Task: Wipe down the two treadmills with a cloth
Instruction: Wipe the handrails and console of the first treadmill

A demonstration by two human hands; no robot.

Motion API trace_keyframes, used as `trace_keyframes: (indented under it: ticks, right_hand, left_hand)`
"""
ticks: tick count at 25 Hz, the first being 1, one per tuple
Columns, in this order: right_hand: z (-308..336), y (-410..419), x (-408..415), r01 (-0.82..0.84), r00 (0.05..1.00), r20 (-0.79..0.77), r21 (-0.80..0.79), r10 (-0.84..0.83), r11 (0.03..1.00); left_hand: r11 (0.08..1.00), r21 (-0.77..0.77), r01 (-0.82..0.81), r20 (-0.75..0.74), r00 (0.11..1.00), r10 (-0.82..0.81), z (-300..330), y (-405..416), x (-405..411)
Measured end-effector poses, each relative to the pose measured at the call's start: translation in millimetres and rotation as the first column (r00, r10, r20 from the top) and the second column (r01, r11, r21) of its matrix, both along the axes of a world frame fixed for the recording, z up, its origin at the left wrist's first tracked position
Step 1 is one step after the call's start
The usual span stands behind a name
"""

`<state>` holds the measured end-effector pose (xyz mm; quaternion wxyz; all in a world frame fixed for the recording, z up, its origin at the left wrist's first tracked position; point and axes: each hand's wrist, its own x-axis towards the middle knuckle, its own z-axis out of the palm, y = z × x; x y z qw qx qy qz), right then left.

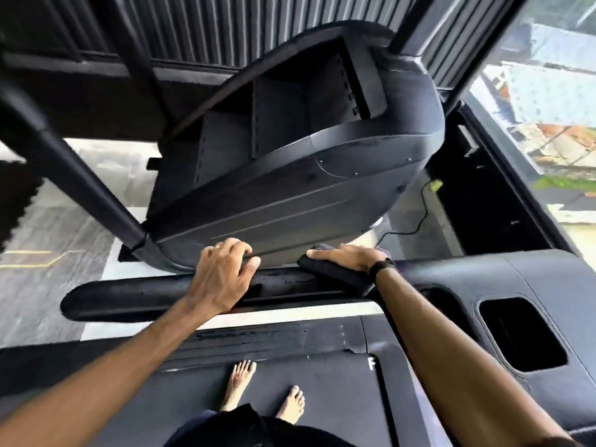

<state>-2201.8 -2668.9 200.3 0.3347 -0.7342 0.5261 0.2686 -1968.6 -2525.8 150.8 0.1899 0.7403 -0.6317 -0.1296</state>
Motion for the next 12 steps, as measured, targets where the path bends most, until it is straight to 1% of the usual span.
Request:
trace_keyframes:
  ticks: [1, 3, 4, 6, 7, 9, 11, 12]
  right_hand:
    - [-5, -6, 11, -0.056, 0.998, 0.018, 0.065, 0.055, 0.996]
    - [-10, -5, 37, -0.173, 0.982, 0.087, 0.085, 0.166, 0.981]
    - [-12, -1, 49, -0.199, 0.975, 0.12, 0.075, 0.189, 0.977]
    - [-10, 18, 65, -0.167, 0.975, 0.152, 0.037, 0.159, 0.985]
    - [-9, 29, 66, -0.157, 0.972, 0.171, -0.025, 0.159, 0.987]
    - [-11, 55, 57, -0.182, 0.936, 0.249, -0.261, 0.249, 0.948]
    - [-20, 80, 33, -0.167, 0.874, 0.325, -0.497, 0.362, 0.851]
    - [-24, 89, 20, -0.136, 0.854, 0.339, -0.588, 0.396, 0.797]
  left_hand:
    - [0.999, 0.022, -0.035, 0.032, 0.999, 0.035, -3, 7, 5]
    - [0.993, 0.037, -0.11, 0.053, 0.993, 0.108, -2, 11, 9]
    - [0.989, 0.035, -0.141, 0.065, 0.988, 0.139, 0, 10, 8]
    - [0.987, -0.006, -0.163, 0.107, 0.981, 0.163, 0, 10, 2]
    - [0.986, -0.037, -0.164, 0.113, 0.979, 0.168, 0, 10, -1]
    - [0.984, -0.088, -0.158, 0.101, 0.981, 0.166, -1, 12, -2]
    - [0.985, -0.117, -0.129, 0.108, 0.984, 0.141, -3, 13, -1]
    - [0.985, -0.12, -0.121, 0.114, 0.984, 0.134, -4, 12, 0]
